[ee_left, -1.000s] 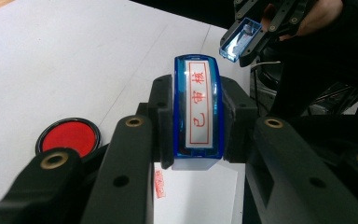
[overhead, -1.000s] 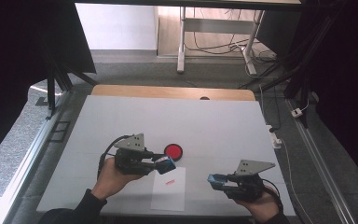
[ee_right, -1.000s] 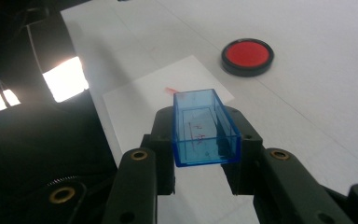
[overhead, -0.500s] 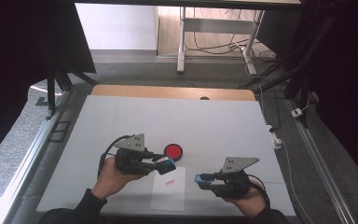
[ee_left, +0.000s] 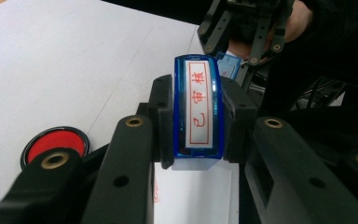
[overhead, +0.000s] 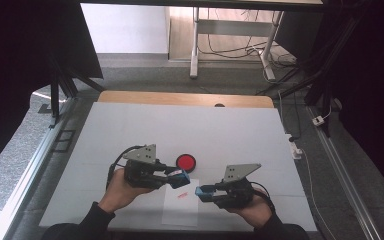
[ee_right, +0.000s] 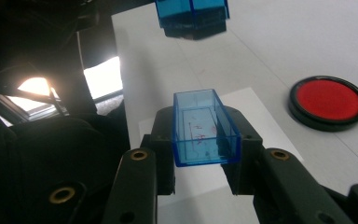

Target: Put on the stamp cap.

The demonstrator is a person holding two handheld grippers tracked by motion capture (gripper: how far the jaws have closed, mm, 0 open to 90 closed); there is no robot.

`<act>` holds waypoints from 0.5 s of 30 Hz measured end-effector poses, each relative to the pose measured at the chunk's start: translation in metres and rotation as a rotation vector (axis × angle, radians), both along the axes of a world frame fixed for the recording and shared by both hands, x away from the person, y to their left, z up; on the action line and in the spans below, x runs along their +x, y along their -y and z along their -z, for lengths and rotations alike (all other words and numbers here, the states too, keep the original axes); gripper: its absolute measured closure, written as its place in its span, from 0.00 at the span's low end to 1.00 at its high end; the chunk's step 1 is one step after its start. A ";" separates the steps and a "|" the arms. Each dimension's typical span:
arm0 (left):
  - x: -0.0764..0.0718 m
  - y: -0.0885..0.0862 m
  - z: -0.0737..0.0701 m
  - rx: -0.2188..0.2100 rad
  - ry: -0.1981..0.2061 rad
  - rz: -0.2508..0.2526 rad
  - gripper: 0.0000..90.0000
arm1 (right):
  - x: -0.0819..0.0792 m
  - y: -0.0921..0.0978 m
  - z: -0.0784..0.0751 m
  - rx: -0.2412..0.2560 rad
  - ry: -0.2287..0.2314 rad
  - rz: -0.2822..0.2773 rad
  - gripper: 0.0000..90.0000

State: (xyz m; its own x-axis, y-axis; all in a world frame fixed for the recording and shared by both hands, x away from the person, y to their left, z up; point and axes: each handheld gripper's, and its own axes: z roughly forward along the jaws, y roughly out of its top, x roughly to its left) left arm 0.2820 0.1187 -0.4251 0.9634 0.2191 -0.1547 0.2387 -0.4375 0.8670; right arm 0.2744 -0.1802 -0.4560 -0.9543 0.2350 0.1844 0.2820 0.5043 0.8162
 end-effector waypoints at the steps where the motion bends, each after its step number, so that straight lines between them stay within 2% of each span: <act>1: 0.000 0.000 0.000 0.001 0.004 0.003 0.78 | 0.001 -0.002 0.000 0.004 -0.003 -0.008 0.76; 15: -0.003 0.004 0.000 0.003 0.035 0.072 0.78 | 0.009 -0.026 0.005 0.029 -0.002 -0.107 0.76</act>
State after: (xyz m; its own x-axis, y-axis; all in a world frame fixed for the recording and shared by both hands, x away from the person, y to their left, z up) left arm 0.2792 0.1145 -0.4250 0.9813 0.1497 -0.1206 0.1766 -0.4546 0.8730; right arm 0.2837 -0.1540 -0.4609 -0.9732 0.1268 0.1920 0.2299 0.5076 0.8303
